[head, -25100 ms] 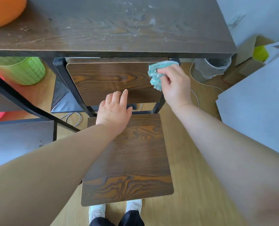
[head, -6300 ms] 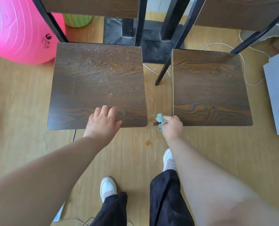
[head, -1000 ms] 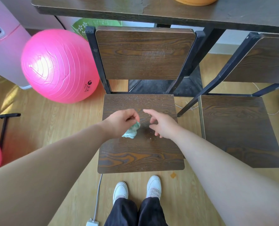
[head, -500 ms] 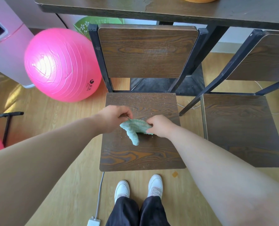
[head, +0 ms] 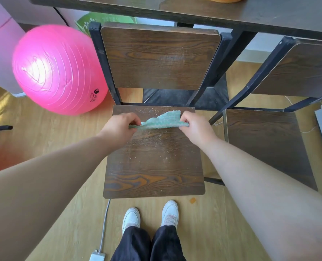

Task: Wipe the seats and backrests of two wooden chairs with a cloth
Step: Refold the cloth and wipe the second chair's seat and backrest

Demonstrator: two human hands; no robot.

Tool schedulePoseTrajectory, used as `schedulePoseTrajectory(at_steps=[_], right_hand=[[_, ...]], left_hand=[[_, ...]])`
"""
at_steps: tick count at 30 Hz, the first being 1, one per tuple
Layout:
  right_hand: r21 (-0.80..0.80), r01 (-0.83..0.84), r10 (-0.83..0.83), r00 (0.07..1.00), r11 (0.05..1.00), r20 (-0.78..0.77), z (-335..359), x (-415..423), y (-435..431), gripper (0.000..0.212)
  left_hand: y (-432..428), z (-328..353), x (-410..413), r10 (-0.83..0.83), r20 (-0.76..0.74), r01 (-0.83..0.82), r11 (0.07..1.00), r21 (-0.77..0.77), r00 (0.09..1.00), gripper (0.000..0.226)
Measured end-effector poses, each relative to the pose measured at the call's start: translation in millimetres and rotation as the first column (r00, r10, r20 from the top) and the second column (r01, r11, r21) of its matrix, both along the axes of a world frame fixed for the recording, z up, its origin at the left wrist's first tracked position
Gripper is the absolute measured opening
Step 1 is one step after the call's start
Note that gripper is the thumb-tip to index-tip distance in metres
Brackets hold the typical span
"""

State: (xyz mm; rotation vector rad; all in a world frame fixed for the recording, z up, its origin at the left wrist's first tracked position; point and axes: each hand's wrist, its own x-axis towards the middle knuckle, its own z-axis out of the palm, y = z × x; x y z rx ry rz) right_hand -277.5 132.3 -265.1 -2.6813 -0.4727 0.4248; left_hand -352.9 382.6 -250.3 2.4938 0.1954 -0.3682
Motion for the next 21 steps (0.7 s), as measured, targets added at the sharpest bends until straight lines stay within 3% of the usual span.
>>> schedulePoseTrajectory(at_steps=[5,11,21], right_hand=[[-0.055,-0.002,-0.008,0.982,0.999,-0.189,-45.8,-47.1,-21.3,0.013],[-0.096,0.058,-0.094,0.897,0.994,-0.432,-85.9,-95.6,-37.6,0.018],[-0.087,0.249,-0.263,0.875,0.964,-0.407,-87.2,-50.1,-20.1,0.029]], left_hand=[[-14.0,-45.3,-35.4,-0.004,-0.183,-0.003,0.999,-0.039,0.983,0.018],[-27.9,-88.5,-78.2,0.069,-0.363,-0.115,0.988,-0.107,0.929,0.019],[-18.1,-88.5,-34.0,0.254,-0.293,-0.295,0.949,-0.106,0.922,0.015]])
